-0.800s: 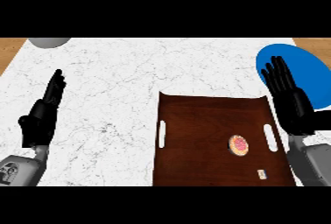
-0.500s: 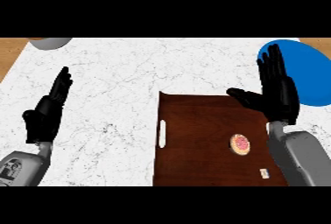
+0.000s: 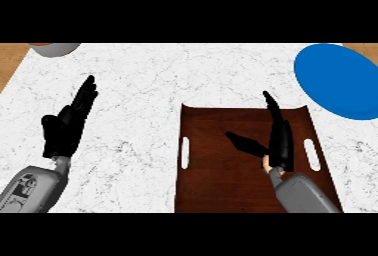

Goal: Pick the cupcake from the tray and place it in the plate

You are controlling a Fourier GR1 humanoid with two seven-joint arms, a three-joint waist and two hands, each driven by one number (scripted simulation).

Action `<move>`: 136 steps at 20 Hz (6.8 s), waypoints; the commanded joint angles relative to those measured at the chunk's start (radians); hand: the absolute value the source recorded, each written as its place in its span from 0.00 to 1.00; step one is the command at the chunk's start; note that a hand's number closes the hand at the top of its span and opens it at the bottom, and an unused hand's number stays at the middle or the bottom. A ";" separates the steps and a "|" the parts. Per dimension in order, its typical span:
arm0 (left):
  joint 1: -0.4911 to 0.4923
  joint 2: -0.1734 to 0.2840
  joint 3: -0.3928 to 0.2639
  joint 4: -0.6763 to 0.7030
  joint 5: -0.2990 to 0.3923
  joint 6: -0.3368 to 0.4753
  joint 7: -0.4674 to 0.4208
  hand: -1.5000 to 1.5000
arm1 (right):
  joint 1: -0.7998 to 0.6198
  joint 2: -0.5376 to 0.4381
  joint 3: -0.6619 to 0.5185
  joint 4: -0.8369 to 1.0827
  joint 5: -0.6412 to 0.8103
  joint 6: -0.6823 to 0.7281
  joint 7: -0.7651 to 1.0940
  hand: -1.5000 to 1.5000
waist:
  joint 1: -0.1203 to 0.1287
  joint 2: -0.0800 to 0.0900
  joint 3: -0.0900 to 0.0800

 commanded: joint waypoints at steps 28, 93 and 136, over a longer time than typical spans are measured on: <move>0.012 -0.067 0.004 0.011 -0.067 -0.012 0.005 0.50 | 0.012 -0.261 0.034 -0.668 0.385 0.781 1.220 0.00 | -0.006 -0.003 0.006; 0.006 -0.180 0.156 -0.001 -0.180 -0.176 0.034 0.50 | 0.024 -0.771 -0.913 0.601 0.154 0.850 -0.873 1.00 | 0.051 0.012 0.014; -0.044 -0.193 0.182 0.037 -0.222 -0.201 0.012 0.50 | -0.612 -0.499 -0.942 1.217 0.183 0.913 -0.765 0.00 | 0.065 0.033 0.015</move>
